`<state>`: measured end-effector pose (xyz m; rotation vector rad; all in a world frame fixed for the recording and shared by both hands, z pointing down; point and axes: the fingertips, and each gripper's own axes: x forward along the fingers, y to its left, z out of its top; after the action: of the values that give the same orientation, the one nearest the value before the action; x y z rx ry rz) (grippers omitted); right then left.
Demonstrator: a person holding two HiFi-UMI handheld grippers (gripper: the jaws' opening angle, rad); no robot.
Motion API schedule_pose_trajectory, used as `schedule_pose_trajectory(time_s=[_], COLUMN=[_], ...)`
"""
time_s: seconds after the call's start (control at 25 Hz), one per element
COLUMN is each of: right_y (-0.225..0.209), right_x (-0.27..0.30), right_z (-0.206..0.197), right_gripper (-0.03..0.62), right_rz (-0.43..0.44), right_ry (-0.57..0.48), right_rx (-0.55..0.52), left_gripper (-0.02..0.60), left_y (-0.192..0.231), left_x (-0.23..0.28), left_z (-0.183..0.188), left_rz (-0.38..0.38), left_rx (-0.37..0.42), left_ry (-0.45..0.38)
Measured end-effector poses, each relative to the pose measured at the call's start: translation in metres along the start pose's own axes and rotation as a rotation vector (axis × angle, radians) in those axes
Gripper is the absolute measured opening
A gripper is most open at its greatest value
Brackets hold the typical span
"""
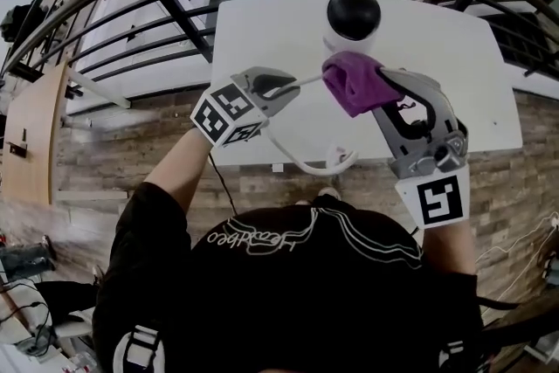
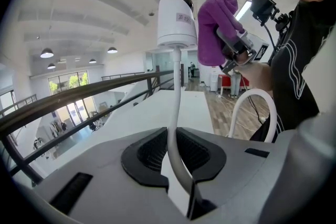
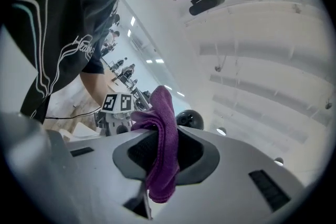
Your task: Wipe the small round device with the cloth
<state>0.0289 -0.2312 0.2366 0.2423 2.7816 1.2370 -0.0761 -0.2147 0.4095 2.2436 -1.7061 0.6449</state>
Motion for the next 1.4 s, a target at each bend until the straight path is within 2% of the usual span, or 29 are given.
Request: schedule_pose_trajectory(time_s=[0.2,0.4,0.56,0.76,1.0,1.4], right_y=[-0.057,-0.109,-0.128,-0.12,-0.112,-0.085], right_x=[-0.011,-0.005,0.011,0.034,0.04,0.034], right_z=[0.004,-0.02,-0.041,-0.053,-0.057,-0.055], right_gripper=[0.066,0.066,0.066,0.066,0.066,0.066], right_rz=[-0.08,-0.113,-0.085,0.006,0.112,0.196], right_ry=[-0.09,-0.2,-0.256,-0.314,-0.375,-0.426], right_rx=[0.059,0.308,0.475,0.596,0.655,0.655], left_gripper=[0.06,0.06,0.06,0.06,0.06,0.063], left_y=[-0.001,0.0,0.001,0.001,0.002,0.005], left_x=[0.002,0.001,0.001,-0.002,0.001,0.004], left_z=[0.001,0.001,0.001,-0.002,0.006,-0.001], left_rz=[0.021,0.04,0.055,0.079,0.108,0.15], left_rx=[0.01,0.029,0.008,0.018,-0.006,-0.029], left_ry=[0.005,0.028,0.056,0.076,0.082,0.101])
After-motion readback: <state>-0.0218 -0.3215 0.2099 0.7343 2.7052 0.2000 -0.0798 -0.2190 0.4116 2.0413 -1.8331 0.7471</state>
